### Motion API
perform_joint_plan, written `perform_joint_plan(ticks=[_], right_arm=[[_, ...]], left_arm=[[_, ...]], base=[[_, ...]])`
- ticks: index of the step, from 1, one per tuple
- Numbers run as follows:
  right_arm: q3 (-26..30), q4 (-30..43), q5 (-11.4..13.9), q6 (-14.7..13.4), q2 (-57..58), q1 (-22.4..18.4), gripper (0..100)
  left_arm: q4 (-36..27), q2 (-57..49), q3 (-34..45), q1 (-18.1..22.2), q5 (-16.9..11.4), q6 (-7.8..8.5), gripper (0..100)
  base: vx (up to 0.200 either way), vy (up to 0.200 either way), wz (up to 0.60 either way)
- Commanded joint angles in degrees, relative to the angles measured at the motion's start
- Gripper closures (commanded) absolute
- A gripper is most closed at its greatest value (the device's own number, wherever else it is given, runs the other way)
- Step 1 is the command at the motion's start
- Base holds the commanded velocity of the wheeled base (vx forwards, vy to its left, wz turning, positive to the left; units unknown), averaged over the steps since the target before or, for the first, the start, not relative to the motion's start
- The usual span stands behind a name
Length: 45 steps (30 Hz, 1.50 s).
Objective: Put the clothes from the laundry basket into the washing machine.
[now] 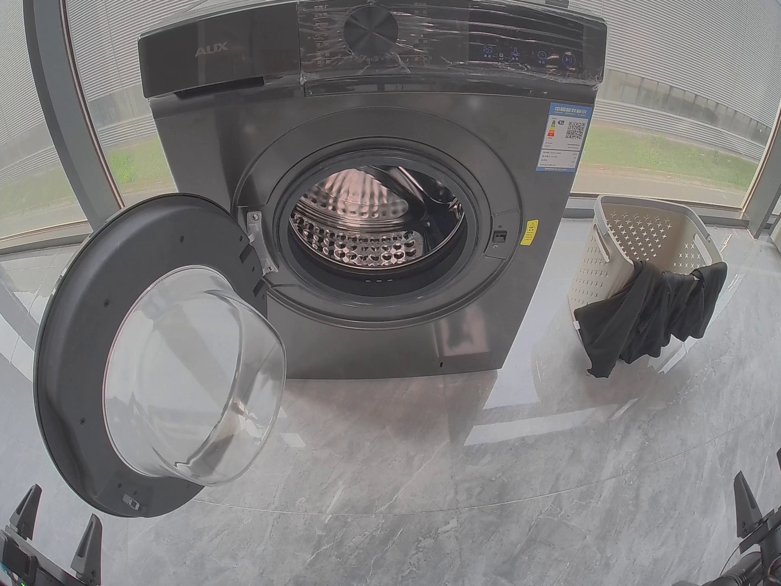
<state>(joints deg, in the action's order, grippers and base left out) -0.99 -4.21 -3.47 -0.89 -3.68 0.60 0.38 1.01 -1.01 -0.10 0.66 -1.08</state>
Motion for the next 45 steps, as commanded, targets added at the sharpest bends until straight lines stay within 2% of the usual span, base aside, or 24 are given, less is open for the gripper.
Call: perform_joint_plan(ticks=[1, 6, 7, 9, 10, 11, 13, 16, 45], right_arm=[[1.0, 0.0, 0.1, 0.2, 3.2, -0.8, 0], [1.0, 0.3, 0.3, 0.2, 3.7, -0.6, 0], [1.0, 1.8, 0.2, -1.4, 3.7, -0.6, 0], [0.8, 2.8, 0.5, -1.6, 3.7, -0.6, 0], [0.8, 3.3, 1.1, -1.3, 3.7, -0.6, 0], [1.0, 3.7, 3.3, 0.3, 3.7, -0.4, 0], [1.0, 3.7, 4.4, 0.2, 3.7, -0.4, 0], [1.0, 3.6, 4.3, 0.0, 3.7, -0.5, 0], [1.0, 3.7, 4.3, 0.6, 3.7, -0.5, 0]], left_arm=[[0.1, -0.8, 0.9, 0.0, 0.0, -0.06, 0], [0.1, -0.8, 0.9, 0.0, 0.0, -0.06, 0], [0.1, -0.8, 0.9, 0.0, 0.0, 0.03, 0], [0.1, -0.8, 0.9, 0.0, 0.0, -0.06, 0], [0.1, -0.8, 0.9, 0.0, 0.0, -0.06, 0], [0.1, -0.8, 0.9, 0.0, 0.0, -0.06, 0], [0.0, -0.8, 0.9, 0.0, 0.0, -0.06, 0], [0.0, -0.8, 0.9, 0.0, 0.0, 0.12, 0], [0.1, -0.8, 0.9, 0.0, 0.0, -0.06, 0]], base=[[0.0, 0.0, 0.0], [0.0, 0.0, 0.0], [0.0, 0.0, 0.0], [0.0, 0.0, 0.0], [0.0, 0.0, 0.0], [0.0, 0.0, 0.0], [0.0, 0.0, 0.0], [0.0, 0.0, 0.0], [0.0, -0.2, 0.0]])
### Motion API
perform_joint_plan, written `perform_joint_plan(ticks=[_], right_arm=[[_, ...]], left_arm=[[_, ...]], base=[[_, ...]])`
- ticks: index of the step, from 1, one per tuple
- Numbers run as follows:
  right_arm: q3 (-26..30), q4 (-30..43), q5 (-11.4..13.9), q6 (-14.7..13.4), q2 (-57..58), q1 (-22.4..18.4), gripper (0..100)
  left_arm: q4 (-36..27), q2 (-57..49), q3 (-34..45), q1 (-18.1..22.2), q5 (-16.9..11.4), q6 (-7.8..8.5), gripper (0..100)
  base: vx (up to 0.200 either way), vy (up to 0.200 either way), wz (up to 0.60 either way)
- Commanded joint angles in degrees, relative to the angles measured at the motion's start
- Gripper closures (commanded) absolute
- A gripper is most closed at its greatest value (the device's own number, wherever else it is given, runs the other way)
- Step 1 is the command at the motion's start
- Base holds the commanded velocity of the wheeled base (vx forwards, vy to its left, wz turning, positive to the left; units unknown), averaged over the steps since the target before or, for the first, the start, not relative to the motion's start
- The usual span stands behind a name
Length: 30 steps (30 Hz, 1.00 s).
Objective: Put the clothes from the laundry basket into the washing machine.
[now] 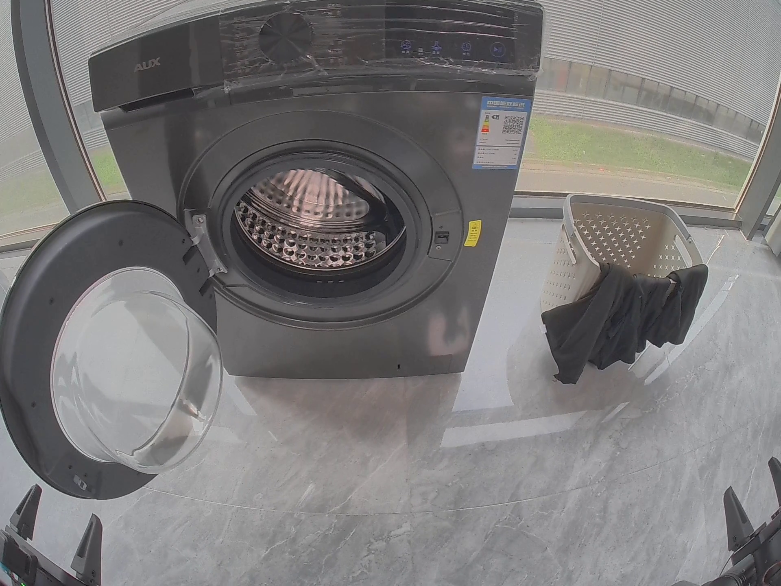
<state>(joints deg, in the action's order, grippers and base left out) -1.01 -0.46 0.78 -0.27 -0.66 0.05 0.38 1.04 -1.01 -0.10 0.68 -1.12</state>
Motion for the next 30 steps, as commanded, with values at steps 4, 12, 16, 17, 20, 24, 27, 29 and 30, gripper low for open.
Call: perform_joint_plan(ticks=[4, 12, 16, 17, 20, 24, 27, 29, 30], right_arm=[[1.0, -0.1, 0.0, 0.0, 0.7, 0.0, 0], [1.0, -0.1, 0.0, 0.0, 0.7, 0.0, 0], [1.0, -0.1, 0.0, 0.0, 0.7, 0.0, 0], [1.0, -0.1, 0.0, 0.0, 0.7, 0.0, 0], [1.0, -0.1, 0.0, 0.0, 0.7, 0.0, 0], [1.0, -0.1, 0.0, 0.0, 0.7, 0.0, 0], [1.0, -0.1, 0.0, 0.0, 0.7, 0.0, 0], [1.0, -0.1, 0.0, 0.0, 0.7, 0.0, 0], [1.0, -0.1, 0.0, 0.0, 0.7, 0.0, 0]], left_arm=[[0.1, -0.9, 0.9, 0.0, 0.0, -0.02, 0], [0.1, -0.9, 0.9, 0.0, 0.0, -0.02, 0], [0.0, -0.9, 0.9, 0.0, 0.0, -0.02, 0], [0.1, -0.9, 0.9, 0.0, 0.0, -0.02, 0], [0.1, -0.9, 0.9, 0.0, 0.0, -0.02, 0], [0.1, -0.9, 0.9, 0.0, 0.0, -0.11, 0], [0.1, -0.9, 0.9, 0.0, 0.0, -0.11, 0], [0.1, -0.9, 0.9, 0.0, 0.0, -0.11, 0], [0.0, -0.9, 0.9, 0.0, 0.0, -0.11, 0]], base=[[0.0, -0.05, 0.0], [0.0, -0.05, 0.0], [0.0, -0.2, 0.0], [0.0, -0.2, 0.0], [0.0, -0.2, 0.0], [0.0, -0.2, 0.0], [0.0, -0.2, 0.0], [0.0, -0.2, 0.0], [0.0, -0.2, 0.0]])
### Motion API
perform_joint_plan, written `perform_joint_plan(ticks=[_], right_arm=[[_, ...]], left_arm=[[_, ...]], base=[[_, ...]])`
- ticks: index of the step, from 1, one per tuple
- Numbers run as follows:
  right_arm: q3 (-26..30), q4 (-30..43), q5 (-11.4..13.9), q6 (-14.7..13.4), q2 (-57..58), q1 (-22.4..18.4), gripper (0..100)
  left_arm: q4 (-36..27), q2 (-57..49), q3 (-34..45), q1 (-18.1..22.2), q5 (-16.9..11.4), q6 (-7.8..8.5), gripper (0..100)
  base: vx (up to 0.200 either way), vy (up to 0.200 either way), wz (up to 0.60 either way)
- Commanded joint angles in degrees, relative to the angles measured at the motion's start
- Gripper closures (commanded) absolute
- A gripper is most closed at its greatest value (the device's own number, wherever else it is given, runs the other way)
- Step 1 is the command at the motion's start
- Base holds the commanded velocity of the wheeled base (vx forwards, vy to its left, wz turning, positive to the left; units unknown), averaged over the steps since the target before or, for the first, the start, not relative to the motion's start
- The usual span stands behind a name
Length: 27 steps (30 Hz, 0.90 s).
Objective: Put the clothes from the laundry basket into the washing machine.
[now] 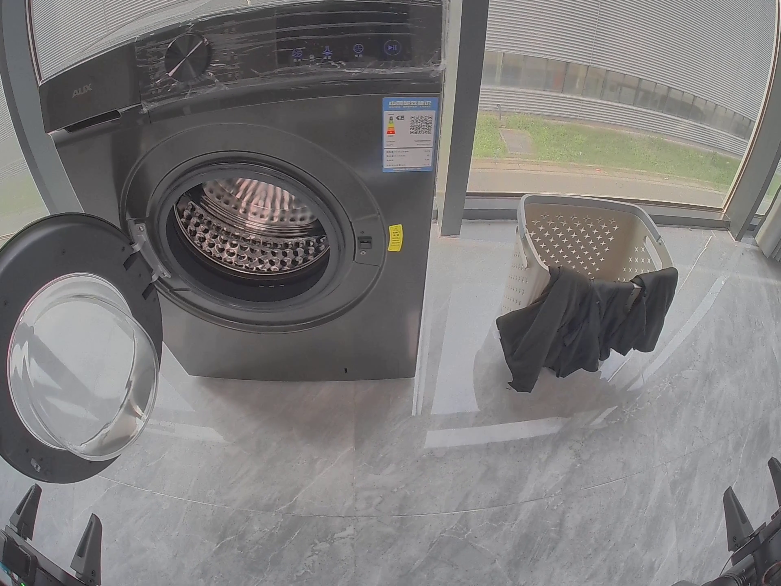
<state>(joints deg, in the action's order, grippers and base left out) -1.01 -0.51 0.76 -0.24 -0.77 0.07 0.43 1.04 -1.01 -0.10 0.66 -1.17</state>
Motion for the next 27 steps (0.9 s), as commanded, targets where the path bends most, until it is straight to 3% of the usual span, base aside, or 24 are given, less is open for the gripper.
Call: perform_joint_plan(ticks=[1, 7, 19, 27], right_arm=[[1.0, 0.0, 0.0, 0.0, 0.8, 0.0, 0], [1.0, 0.0, 0.0, 0.0, 0.8, 0.0, 0], [1.0, 0.0, 0.0, 0.0, 0.8, 0.0, 0], [1.0, 0.0, 0.0, 0.0, 0.8, 0.0, 0]], left_arm=[[0.0, -0.9, 0.9, 0.0, 0.0, -0.06, 0], [0.0, -0.9, 0.9, 0.0, 0.0, 0.03, 0], [0.0, -0.9, 0.9, 0.0, 0.0, 0.03, 0], [-0.1, -0.9, 0.9, 0.0, 0.0, 0.03, 0]], base=[[0.0, -0.2, 0.0], [0.0, -0.2, 0.0], [0.0, 0.0, 0.0], [0.2, 0.0, 0.0]])
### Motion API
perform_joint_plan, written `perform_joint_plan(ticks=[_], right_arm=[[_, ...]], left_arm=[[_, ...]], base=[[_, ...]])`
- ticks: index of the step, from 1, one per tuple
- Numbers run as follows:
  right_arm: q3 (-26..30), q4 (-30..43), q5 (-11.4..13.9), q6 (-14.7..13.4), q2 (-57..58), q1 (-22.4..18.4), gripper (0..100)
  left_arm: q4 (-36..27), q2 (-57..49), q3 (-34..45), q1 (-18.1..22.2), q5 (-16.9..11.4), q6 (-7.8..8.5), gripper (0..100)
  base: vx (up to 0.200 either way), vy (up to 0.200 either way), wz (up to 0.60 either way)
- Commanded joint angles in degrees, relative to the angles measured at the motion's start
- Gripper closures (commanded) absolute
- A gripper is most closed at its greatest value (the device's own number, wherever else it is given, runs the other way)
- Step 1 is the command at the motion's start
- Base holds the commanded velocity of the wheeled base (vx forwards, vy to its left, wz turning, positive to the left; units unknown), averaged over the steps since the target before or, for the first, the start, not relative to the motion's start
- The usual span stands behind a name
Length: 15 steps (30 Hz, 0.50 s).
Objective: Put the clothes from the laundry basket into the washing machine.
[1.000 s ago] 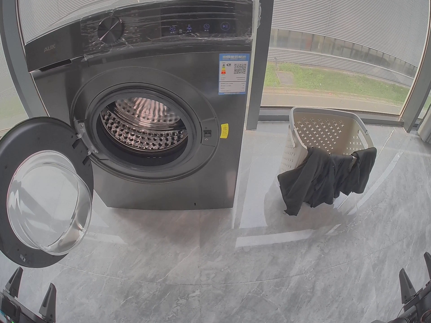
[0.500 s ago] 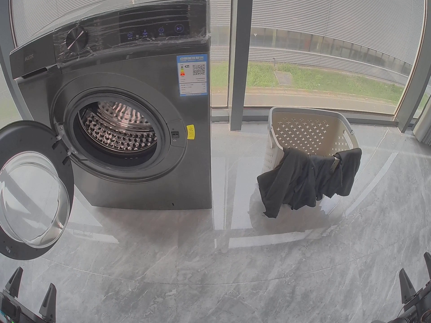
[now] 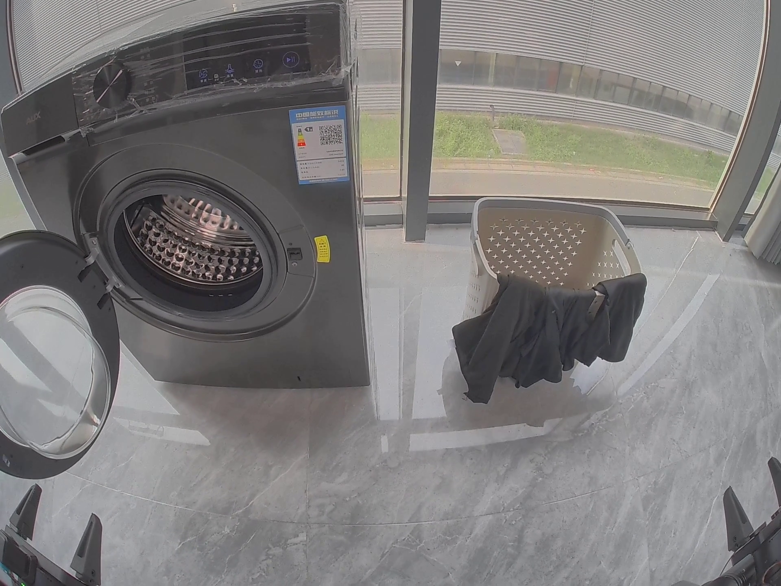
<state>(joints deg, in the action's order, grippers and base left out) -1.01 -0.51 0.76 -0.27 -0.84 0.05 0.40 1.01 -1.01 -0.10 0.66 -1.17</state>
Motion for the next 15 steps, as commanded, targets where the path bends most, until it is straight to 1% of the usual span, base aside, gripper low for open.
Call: perform_joint_plan(ticks=[1, 10, 15], right_arm=[[1.0, 0.0, 0.0, 0.0, 0.8, 0.0, 0], [1.0, 0.0, 0.0, 0.0, 0.8, 0.0, 0], [1.0, 0.0, 0.0, 0.0, 0.8, 0.0, 0]], left_arm=[[0.0, -0.8, 0.9, 0.0, 0.0, 0.03, 0], [0.0, -0.8, 0.9, 0.0, 0.0, 0.03, 0], [-0.1, -0.8, 0.9, 0.0, 0.0, 0.03, 0]], base=[[0.2, 0.0, 0.0], [0.0, 0.0, 0.0], [0.0, -0.2, 0.0]])
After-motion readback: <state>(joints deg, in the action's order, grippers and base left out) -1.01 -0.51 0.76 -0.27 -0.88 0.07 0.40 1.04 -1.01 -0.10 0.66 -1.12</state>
